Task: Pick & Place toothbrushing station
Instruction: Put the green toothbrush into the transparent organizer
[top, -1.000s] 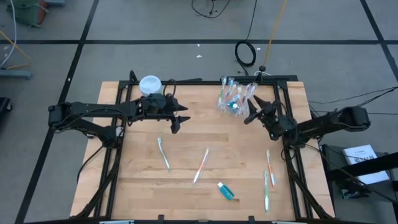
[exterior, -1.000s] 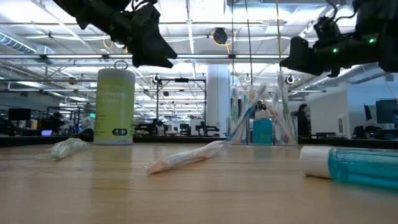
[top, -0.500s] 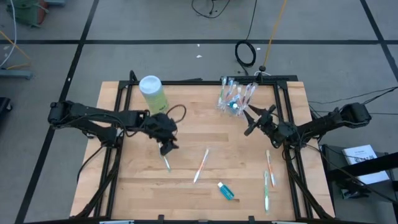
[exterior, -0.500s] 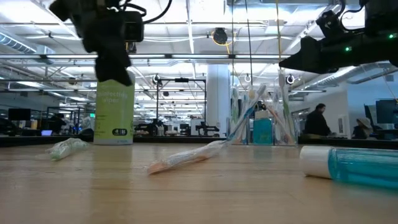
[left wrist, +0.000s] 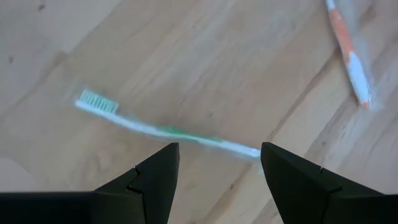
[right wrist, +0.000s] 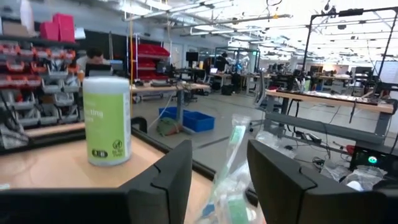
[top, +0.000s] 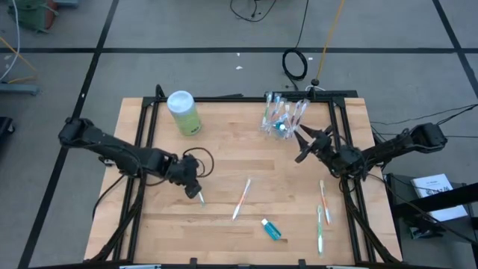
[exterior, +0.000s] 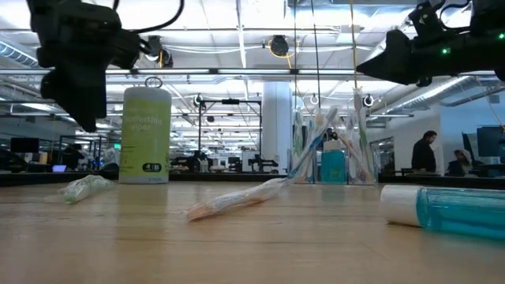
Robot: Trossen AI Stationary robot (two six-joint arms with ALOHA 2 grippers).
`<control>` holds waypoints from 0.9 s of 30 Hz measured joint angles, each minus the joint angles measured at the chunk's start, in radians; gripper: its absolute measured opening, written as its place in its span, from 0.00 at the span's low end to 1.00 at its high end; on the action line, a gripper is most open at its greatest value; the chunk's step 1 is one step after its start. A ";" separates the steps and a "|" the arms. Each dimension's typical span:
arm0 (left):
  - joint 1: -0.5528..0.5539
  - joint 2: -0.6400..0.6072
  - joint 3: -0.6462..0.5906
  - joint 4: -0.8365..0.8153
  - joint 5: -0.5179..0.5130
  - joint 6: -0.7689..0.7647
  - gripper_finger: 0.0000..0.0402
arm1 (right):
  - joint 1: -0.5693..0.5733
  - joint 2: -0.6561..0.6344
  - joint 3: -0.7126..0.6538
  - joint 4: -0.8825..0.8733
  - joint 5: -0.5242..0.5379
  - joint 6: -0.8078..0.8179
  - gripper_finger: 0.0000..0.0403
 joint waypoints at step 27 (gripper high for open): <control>-0.095 0.000 -0.330 0.309 -0.297 -0.750 0.58 | 0.000 -0.022 0.000 0.183 0.000 -0.003 0.35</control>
